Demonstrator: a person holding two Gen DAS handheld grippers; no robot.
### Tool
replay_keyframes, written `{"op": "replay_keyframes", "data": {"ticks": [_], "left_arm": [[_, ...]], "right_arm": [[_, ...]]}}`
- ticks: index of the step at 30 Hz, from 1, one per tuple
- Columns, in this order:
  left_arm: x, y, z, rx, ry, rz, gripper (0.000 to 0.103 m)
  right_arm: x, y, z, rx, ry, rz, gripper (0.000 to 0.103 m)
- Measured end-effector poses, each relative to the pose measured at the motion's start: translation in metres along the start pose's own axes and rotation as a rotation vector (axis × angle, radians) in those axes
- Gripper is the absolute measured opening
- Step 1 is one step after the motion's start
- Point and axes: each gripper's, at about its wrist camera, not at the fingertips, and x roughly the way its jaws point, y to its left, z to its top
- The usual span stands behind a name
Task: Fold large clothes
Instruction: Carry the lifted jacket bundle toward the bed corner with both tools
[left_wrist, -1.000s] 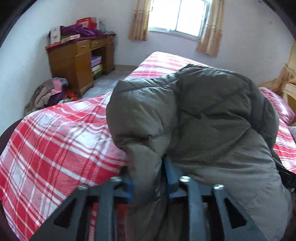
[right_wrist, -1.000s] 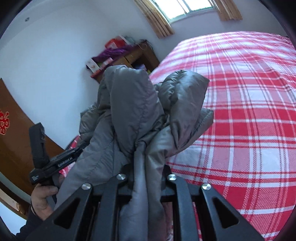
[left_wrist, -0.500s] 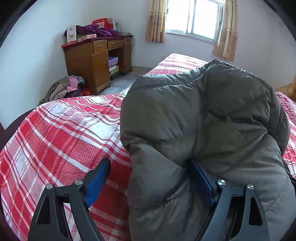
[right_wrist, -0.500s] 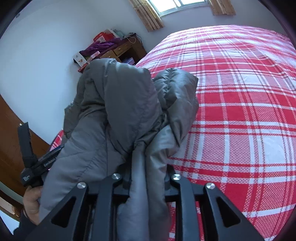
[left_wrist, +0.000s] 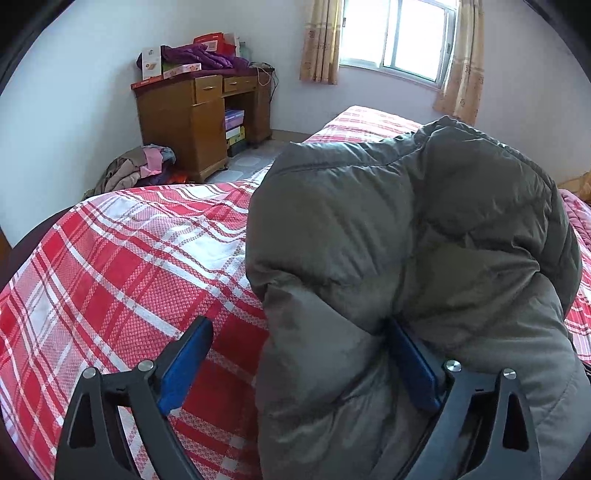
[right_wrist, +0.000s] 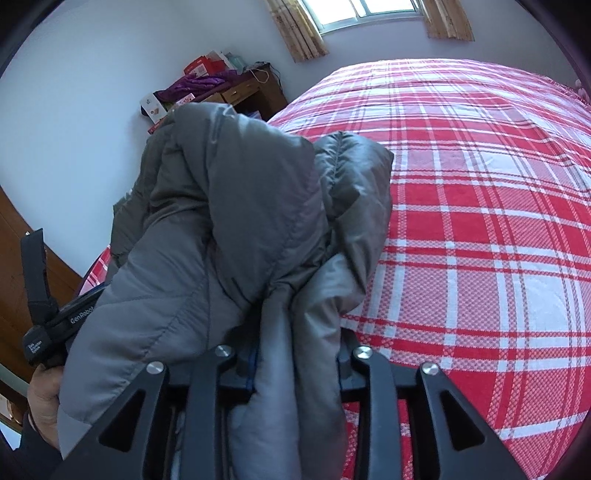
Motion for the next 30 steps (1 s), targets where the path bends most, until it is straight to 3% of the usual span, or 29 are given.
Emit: {"op": "replay_keyframes", "data": {"ticks": [13, 30], "left_arm": [[0.008, 0.000, -0.001, -0.005, 0.006, 0.032, 0.101], [0.014, 0.004, -0.003, -0.023, 0.030, 0.022, 0.102]], "right_arm": [[0.014, -0.004, -0.001, 0.002, 0.012, -0.030, 0.045], [0.019, -0.003, 0.002, -0.041, 0.033, -0.080, 0.053]]}}
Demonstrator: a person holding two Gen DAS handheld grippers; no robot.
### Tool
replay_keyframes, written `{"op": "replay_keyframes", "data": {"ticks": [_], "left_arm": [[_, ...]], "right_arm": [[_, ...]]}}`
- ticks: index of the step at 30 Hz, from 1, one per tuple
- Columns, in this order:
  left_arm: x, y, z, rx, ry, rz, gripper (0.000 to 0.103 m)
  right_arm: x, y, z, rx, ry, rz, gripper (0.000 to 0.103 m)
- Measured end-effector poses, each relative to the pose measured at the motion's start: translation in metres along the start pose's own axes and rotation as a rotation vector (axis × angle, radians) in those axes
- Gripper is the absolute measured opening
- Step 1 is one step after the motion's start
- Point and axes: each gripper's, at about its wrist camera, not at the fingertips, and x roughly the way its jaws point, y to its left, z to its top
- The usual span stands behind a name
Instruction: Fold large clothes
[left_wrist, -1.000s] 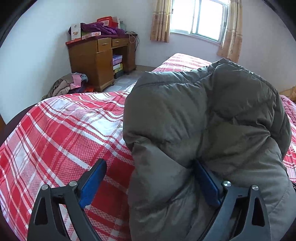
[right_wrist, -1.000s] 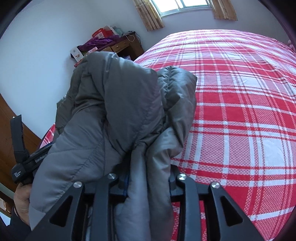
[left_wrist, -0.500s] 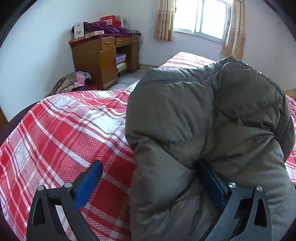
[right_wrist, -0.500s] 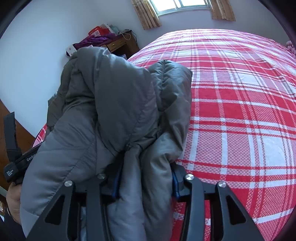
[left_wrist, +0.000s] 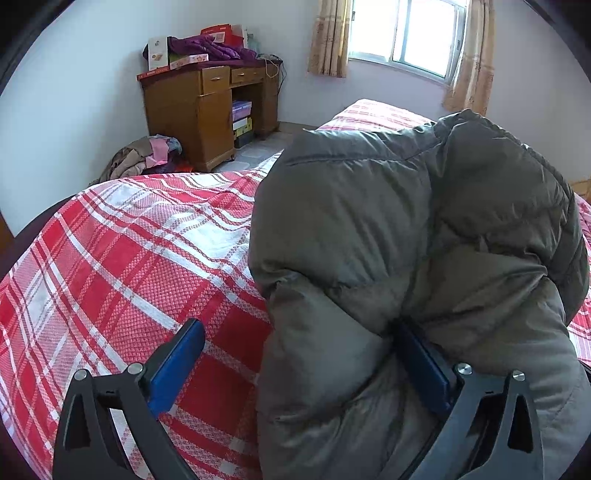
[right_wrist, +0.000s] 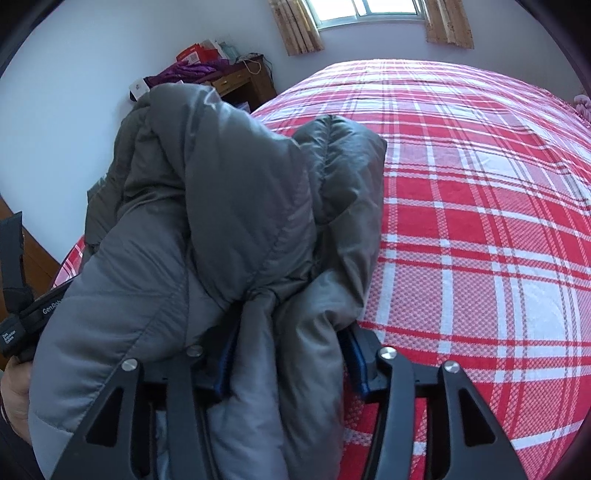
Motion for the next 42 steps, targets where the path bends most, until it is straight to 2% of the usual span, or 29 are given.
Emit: {"op": "replay_keyframes", "data": {"ticks": [7, 9, 13, 16, 18, 20, 25, 27, 30, 33, 42], "left_arm": [[-0.005, 0.000, 0.000, 0.003, -0.013, 0.022, 0.102], [-0.007, 0.000, -0.001, -0.002, -0.013, 0.030, 0.102], [-0.028, 0.003, 0.003, 0.001, -0.004, 0.088, 0.102], [-0.076, 0.012, 0.007, -0.032, -0.077, 0.079, 0.102], [-0.114, 0.016, 0.004, -0.041, -0.132, 0.046, 0.102], [-0.146, 0.018, 0.000, -0.042, -0.175, 0.027, 0.102], [-0.220, 0.018, -0.013, -0.047, -0.272, -0.013, 0.102], [-0.245, 0.019, -0.018, -0.050, -0.313, -0.021, 0.102], [-0.268, 0.019, -0.022, -0.039, -0.361, -0.018, 0.102], [-0.278, 0.015, -0.025, -0.017, -0.377, -0.018, 0.102], [-0.289, 0.012, -0.031, 0.002, -0.396, -0.025, 0.102]], "right_arm": [[0.003, 0.009, 0.004, -0.022, 0.007, -0.050, 0.059], [0.004, 0.012, 0.006, -0.032, 0.014, -0.068, 0.063], [-0.002, 0.020, 0.014, -0.056, 0.013, -0.113, 0.064], [-0.032, 0.028, 0.017, -0.054, -0.038, -0.112, 0.067], [-0.060, 0.037, 0.015, -0.079, -0.089, -0.134, 0.079], [-0.093, 0.048, 0.010, -0.103, -0.145, -0.133, 0.082], [-0.153, 0.077, -0.011, -0.179, -0.239, -0.134, 0.084], [-0.177, 0.087, -0.017, -0.200, -0.297, -0.125, 0.091], [-0.203, 0.103, -0.027, -0.243, -0.387, -0.135, 0.094], [-0.220, 0.115, -0.033, -0.272, -0.435, -0.130, 0.094], [-0.231, 0.134, -0.042, -0.298, -0.462, -0.111, 0.094]]}}
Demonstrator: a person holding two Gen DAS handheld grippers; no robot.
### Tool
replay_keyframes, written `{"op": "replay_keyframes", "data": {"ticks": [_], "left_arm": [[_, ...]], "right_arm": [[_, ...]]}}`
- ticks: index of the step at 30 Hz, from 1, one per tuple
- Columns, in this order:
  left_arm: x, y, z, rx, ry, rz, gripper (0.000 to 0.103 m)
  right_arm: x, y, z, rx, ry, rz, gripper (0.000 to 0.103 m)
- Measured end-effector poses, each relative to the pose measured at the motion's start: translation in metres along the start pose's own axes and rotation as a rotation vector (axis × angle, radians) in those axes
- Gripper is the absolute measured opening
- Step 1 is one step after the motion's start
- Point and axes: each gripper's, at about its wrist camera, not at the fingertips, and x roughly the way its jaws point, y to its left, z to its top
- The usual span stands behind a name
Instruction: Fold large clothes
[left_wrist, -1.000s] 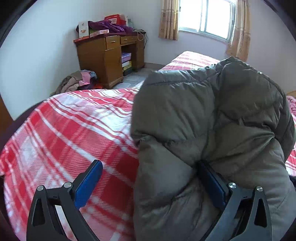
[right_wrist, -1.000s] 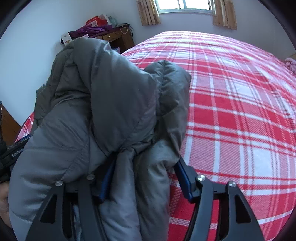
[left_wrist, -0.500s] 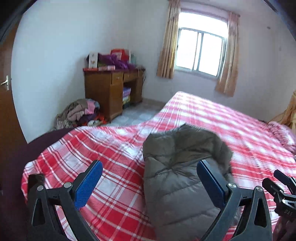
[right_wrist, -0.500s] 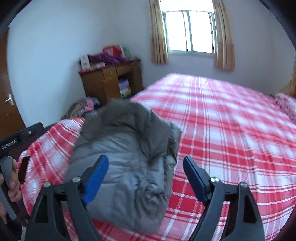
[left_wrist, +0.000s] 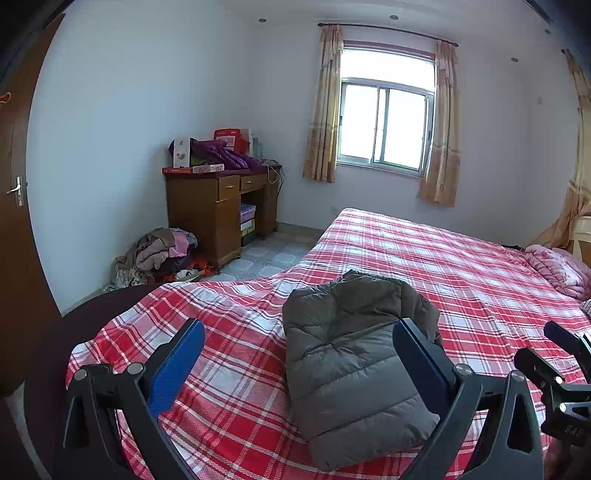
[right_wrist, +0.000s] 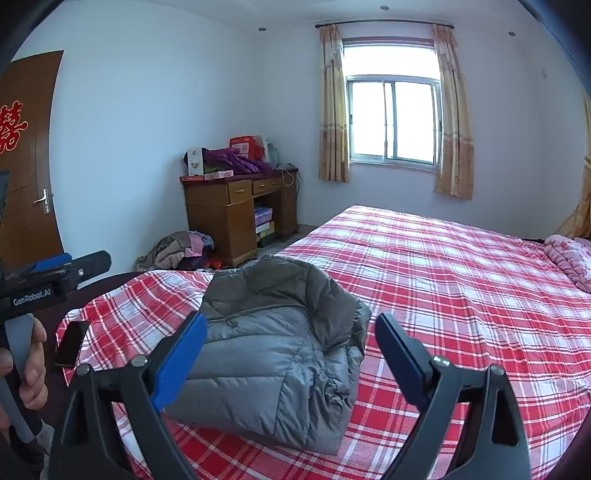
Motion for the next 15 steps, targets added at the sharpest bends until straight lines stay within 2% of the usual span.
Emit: {"op": "replay_keyframes", "data": {"ticks": [15], "left_arm": [[-0.0041, -0.0011, -0.0043, -0.007, 0.008, -0.006, 0.102]], "right_arm": [[-0.0106, 0.0059, -0.0047, -0.003, -0.001, 0.019, 0.094]]}}
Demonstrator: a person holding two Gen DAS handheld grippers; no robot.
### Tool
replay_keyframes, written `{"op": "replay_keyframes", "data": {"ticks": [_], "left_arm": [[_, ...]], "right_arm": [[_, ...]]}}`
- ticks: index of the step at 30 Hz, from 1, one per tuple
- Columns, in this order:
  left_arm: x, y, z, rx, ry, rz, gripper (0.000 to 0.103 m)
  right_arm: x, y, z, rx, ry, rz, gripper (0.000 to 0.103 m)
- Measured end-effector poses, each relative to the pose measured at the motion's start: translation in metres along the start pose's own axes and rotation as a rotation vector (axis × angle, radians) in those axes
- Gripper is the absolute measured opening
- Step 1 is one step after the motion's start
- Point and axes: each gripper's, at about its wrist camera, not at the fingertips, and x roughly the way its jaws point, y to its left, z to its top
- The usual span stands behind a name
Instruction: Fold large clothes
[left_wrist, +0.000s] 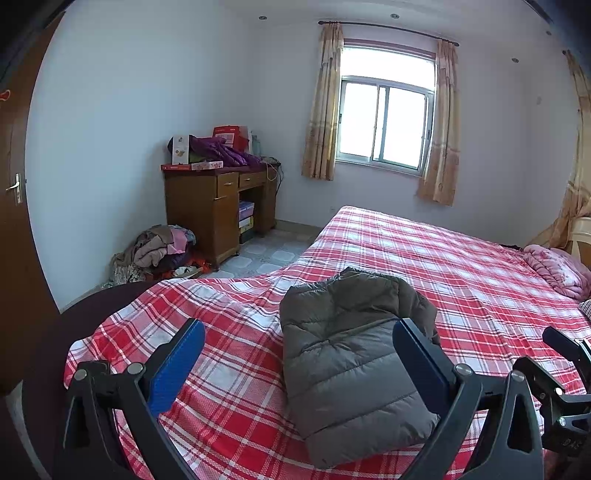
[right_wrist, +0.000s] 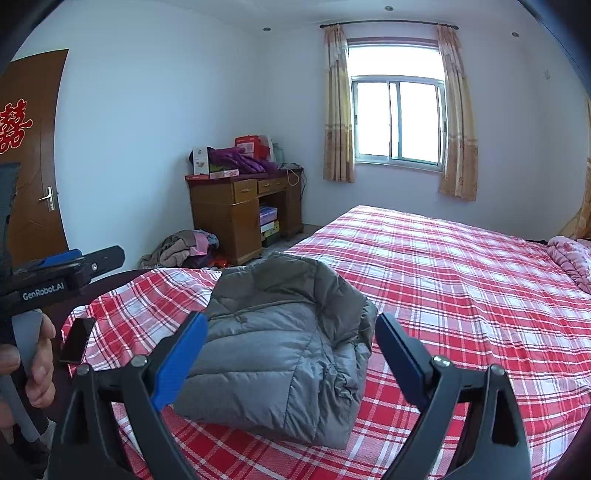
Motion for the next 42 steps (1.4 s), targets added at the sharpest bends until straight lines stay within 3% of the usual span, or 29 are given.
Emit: {"op": "replay_keyframes", "data": {"ticks": [29, 42], "left_arm": [[0.000, -0.007, -0.002, 0.015, 0.003, -0.007, 0.102], [0.011, -0.008, -0.005, 0.003, 0.062, -0.010, 0.102]], "right_arm": [[-0.005, 0.005, 0.001, -0.002, -0.008, 0.009, 0.094], [-0.021, 0.004, 0.008, 0.019, -0.106, -0.009, 0.098]]}}
